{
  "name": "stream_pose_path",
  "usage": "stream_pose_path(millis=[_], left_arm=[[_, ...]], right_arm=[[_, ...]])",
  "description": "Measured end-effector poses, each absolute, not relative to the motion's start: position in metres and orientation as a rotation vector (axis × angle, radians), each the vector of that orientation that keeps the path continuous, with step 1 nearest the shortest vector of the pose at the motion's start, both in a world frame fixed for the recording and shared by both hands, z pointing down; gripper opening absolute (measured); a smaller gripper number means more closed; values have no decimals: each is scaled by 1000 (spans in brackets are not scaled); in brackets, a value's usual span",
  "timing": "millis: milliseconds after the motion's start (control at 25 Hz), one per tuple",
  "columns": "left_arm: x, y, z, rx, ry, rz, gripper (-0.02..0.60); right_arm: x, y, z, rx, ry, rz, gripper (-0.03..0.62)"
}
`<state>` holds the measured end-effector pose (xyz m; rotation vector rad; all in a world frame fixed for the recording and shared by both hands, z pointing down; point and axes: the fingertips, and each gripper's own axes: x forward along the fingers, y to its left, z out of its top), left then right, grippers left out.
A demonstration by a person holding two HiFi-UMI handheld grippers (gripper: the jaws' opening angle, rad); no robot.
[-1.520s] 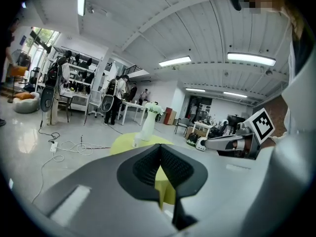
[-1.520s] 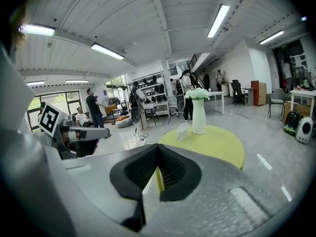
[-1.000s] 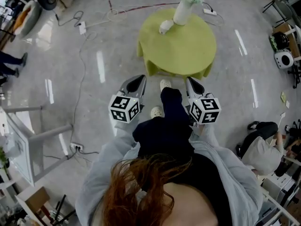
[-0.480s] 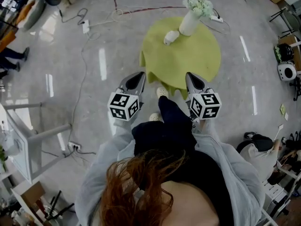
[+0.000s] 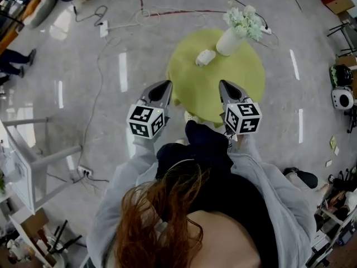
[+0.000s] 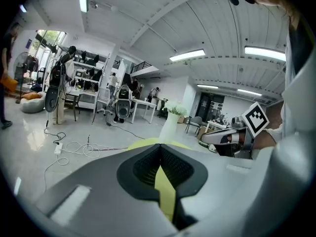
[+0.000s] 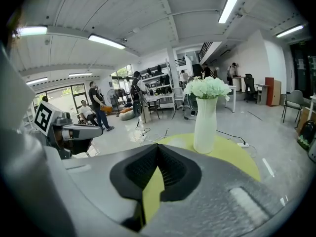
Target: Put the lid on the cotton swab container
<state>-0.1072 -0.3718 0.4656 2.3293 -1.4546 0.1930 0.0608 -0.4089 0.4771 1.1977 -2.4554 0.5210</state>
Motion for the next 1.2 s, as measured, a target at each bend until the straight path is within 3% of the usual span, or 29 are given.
stream_pose_path(millis=[1200], left_arm=[[-146,-401,486,2115,-1605,162,17]], right_arm=[[27,-519,565,937,-2273,471,2]])
